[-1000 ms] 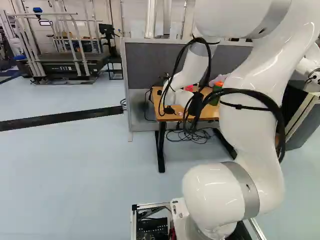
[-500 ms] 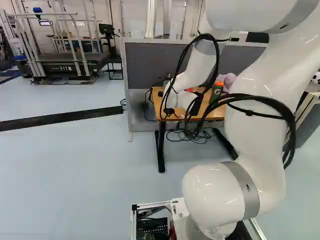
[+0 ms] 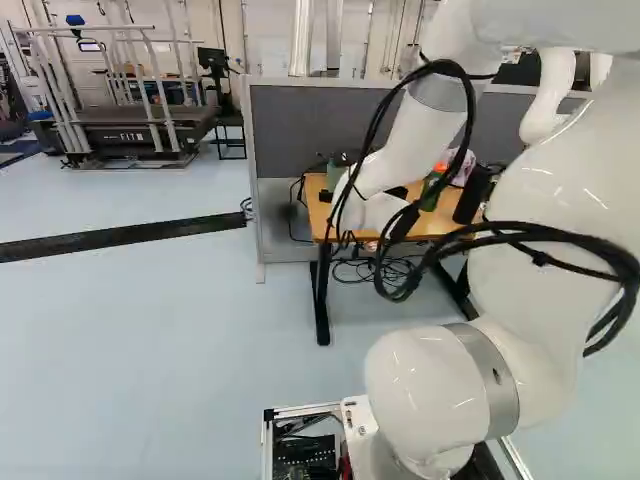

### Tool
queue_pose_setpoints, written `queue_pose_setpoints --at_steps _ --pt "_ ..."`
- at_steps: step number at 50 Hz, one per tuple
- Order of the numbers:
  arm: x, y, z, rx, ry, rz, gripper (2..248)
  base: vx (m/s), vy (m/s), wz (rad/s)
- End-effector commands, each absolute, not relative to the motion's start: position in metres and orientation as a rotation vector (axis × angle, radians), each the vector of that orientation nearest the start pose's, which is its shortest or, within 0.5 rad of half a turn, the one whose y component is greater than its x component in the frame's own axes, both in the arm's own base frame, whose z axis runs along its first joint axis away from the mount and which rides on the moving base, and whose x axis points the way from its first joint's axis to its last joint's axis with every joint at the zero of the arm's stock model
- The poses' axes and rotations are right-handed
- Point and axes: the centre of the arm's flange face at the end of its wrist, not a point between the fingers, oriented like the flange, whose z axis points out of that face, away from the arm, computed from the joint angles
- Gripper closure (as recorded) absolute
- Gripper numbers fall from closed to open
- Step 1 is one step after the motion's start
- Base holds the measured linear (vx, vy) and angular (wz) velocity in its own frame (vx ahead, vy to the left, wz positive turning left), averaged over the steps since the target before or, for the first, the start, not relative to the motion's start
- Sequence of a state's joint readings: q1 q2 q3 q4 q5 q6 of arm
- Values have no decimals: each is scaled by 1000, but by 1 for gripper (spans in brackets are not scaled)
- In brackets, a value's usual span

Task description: Place the green cup on the table

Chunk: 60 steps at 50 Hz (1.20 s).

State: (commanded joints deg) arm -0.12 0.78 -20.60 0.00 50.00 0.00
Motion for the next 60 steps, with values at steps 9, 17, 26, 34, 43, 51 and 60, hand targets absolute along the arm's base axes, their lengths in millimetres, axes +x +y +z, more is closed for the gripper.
queue_pose_setpoints --at_steps 9,17,26,34,43,51,60 --pt "349 -1 381 -2554 2 -1831 3 0 0 0" --pt "330 0 379 -2555 1 -1830 3 0 0 0" --pt "311 0 376 -2556 1 -1828 3 0 0 0" --pt "297 0 373 -2556 1 -1827 3 0 0 0" --pt "285 0 370 -2557 0 -1826 3 0 0 0" --pt "278 0 368 -2557 0 -1825 3 0 0 0" --pt "272 0 366 -2558 0 -1825 3 0 0 0"
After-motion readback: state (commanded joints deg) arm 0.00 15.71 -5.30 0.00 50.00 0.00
